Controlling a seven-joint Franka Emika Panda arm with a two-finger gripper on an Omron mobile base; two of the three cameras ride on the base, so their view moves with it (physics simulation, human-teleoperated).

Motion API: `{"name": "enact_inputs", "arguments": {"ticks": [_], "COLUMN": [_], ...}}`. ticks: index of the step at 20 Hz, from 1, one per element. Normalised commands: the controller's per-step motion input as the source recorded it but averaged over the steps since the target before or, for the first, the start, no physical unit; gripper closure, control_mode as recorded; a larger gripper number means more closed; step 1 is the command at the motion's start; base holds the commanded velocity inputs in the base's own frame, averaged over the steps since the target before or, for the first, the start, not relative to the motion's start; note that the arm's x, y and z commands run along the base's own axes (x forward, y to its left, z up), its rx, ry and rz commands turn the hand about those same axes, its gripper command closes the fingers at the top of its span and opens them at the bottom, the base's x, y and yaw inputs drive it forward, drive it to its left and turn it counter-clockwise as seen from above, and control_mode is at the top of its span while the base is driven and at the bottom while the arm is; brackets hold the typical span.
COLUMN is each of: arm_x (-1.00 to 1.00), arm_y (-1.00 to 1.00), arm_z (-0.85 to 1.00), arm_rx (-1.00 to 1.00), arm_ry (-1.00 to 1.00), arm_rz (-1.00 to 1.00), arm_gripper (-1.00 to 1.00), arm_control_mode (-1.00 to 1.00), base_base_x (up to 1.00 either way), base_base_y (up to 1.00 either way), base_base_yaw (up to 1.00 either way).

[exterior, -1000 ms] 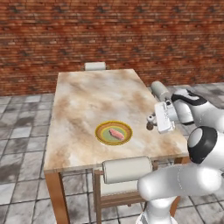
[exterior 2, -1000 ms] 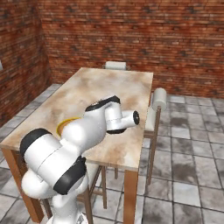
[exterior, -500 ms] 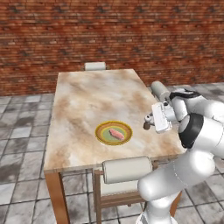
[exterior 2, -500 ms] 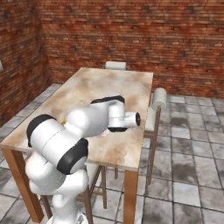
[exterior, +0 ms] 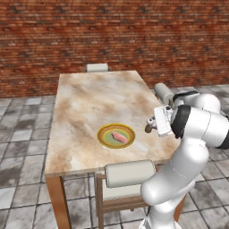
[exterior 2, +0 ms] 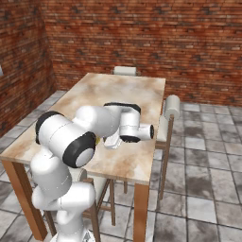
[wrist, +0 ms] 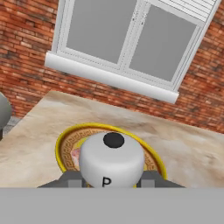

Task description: Retrieve the shaker from the cabinet and place it next the steak on a plate on the dining table.

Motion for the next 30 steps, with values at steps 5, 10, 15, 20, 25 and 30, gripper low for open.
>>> {"name": "enact_inputs", "arguments": {"ticks": [5,10,15,20,25,30], "arm_x": [0.16,0.07,0.07,0.15,0.13,0.08], "arm_y": [0.00,0.02,0.00,0.00,0.00,0.03], "arm_z": [-0.12,-0.16,-0.20,-0.19,-0.15,-0.23], "arm_rx": [0.00,0.00,0.00,0.00,0.04,0.05], "arm_ry": [0.01,0.03,0.05,0.00,0.00,0.00], "arm_rz": [0.00,0.00,0.00,0.00,0.00,0.00], "arm_gripper": [1.00,1.00,1.00,1.00,1.00,1.00], "arm_control_mode": [-1.00,-1.00,-1.00,-1.00,-1.00,-1.00], "base_base_x": [0.00,0.00,0.00,0.00,0.00,0.00], "base_base_y": [0.00,0.00,0.00,0.00,0.00,0.00], "base_base_yaw": [0.00,0.00,0.00,0.00,0.00,0.00]}}
